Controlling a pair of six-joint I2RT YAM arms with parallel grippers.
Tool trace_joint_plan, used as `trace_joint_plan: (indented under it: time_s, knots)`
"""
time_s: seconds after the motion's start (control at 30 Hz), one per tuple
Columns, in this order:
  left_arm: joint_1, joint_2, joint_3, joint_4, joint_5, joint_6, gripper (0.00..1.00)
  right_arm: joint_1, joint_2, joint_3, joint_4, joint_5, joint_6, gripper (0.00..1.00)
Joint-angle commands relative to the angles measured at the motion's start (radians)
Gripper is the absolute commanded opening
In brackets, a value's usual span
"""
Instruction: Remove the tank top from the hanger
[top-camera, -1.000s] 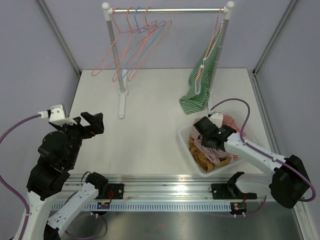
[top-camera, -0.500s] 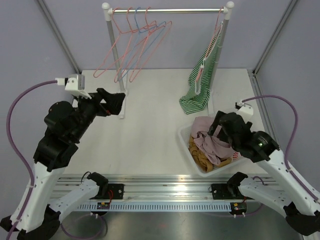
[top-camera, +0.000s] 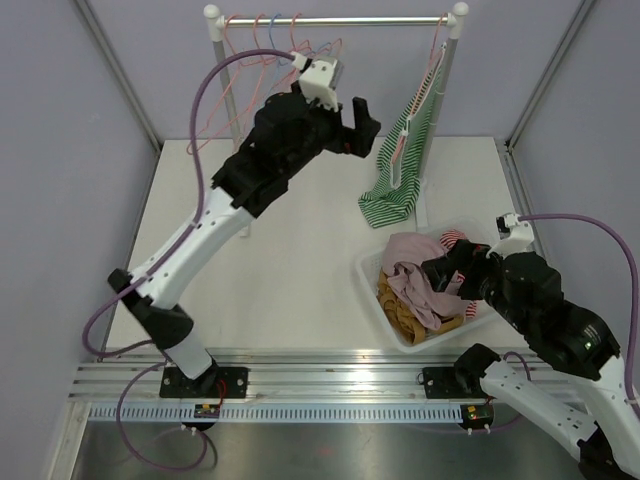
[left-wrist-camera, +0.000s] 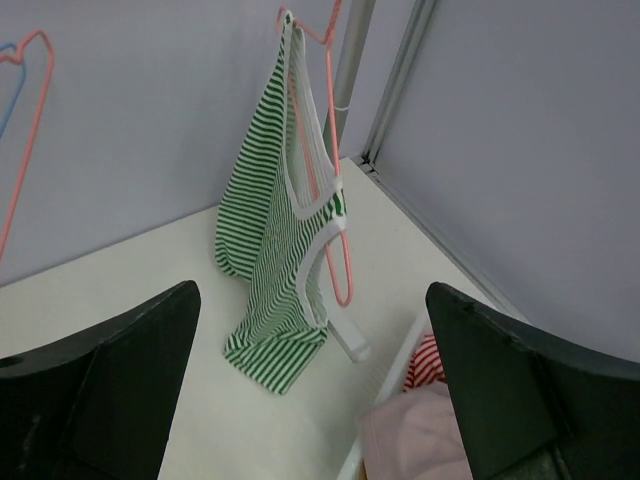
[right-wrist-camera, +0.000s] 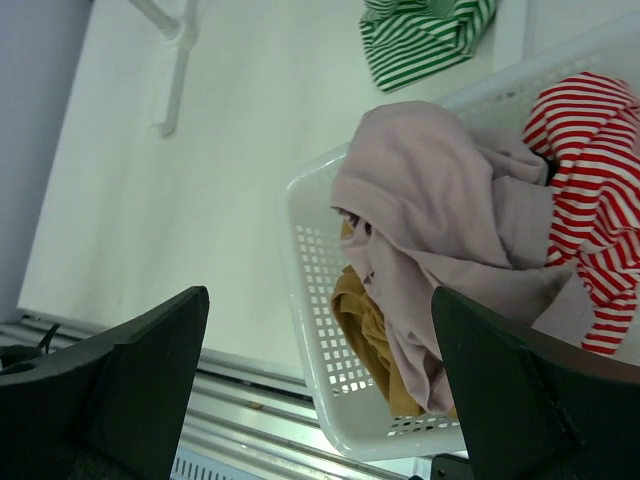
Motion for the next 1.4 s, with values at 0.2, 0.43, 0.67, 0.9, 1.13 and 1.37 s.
trace_joint_plan:
  time_s: [0.2, 0.43, 0.67, 0.9, 1.13, 1.37]
  knots:
    - [-0.003, 0.465, 0.478, 0.144, -0.012, 0.126, 0.99, -0.004, -0.147, -0.058, 0.059, -0.208, -0.013, 1.0]
    - [0.0, 0.62, 0.538, 0.343, 0.001, 0.135, 0.96, -0.004, -0.15, -0.076, 0.042, -0.277, 0.004, 0.98]
    - [0.023, 0.767, 0.657, 0.435, 0.053, 0.091, 0.6, -0.004, -0.148, -0.091, 0.053, -0.338, 0.021, 0.94]
    - [0.035, 0.818, 0.664, 0.5, 0.099, 0.082, 0.43, -0.004, -0.157, -0.128, 0.083, -0.372, 0.045, 0.93]
    - [0.041, 0.844, 0.684, 0.523, 0.107, 0.103, 0.21, -0.004, -0.147, -0.171, 0.118, -0.398, 0.042, 0.92]
    - [0.038, 0.837, 0.683, 0.532, 0.107, 0.106, 0.0, -0.004, -0.147, -0.173, 0.114, -0.398, 0.024, 0.92]
